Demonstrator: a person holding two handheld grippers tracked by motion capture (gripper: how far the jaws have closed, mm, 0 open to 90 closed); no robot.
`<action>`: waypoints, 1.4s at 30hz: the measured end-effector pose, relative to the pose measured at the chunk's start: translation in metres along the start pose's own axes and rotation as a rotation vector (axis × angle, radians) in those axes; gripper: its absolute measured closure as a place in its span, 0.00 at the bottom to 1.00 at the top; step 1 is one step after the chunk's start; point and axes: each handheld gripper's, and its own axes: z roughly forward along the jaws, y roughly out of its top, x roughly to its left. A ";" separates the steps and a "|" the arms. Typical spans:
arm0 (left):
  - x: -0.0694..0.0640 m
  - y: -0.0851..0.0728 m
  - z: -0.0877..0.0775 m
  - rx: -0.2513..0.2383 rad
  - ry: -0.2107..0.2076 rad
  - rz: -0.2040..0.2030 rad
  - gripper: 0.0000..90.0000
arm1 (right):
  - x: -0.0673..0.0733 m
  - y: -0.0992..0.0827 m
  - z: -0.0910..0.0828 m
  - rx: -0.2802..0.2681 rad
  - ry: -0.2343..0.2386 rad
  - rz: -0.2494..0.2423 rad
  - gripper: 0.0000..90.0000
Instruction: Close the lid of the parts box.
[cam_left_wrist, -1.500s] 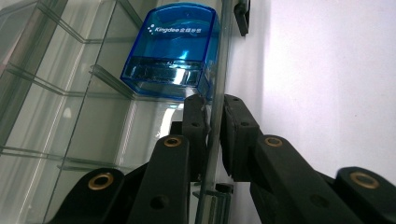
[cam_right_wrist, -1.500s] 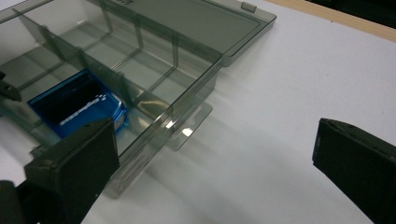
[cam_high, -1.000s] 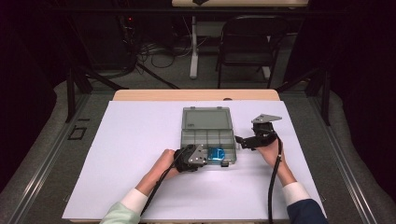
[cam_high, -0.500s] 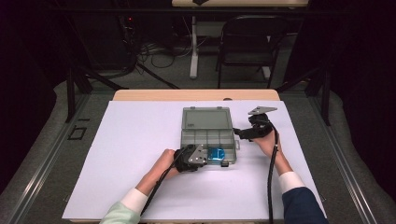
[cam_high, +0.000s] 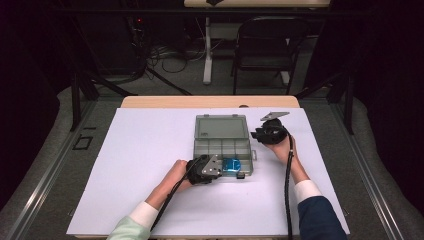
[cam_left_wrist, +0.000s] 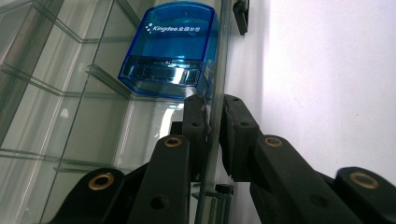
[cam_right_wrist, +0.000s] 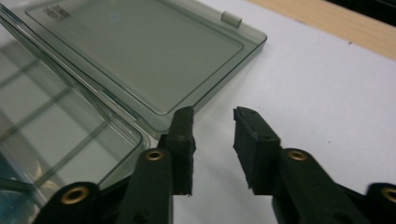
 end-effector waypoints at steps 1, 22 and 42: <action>0.000 0.000 0.000 0.001 0.001 0.001 0.90 | 0.000 -0.001 0.002 0.007 0.001 0.000 0.85; 0.008 0.001 0.000 0.009 -0.066 0.080 0.93 | 0.001 -0.007 0.023 0.073 0.066 -0.048 1.00; 0.017 -0.001 0.002 -0.003 -0.134 0.170 0.96 | 0.002 -0.006 0.027 0.047 0.069 -0.045 1.00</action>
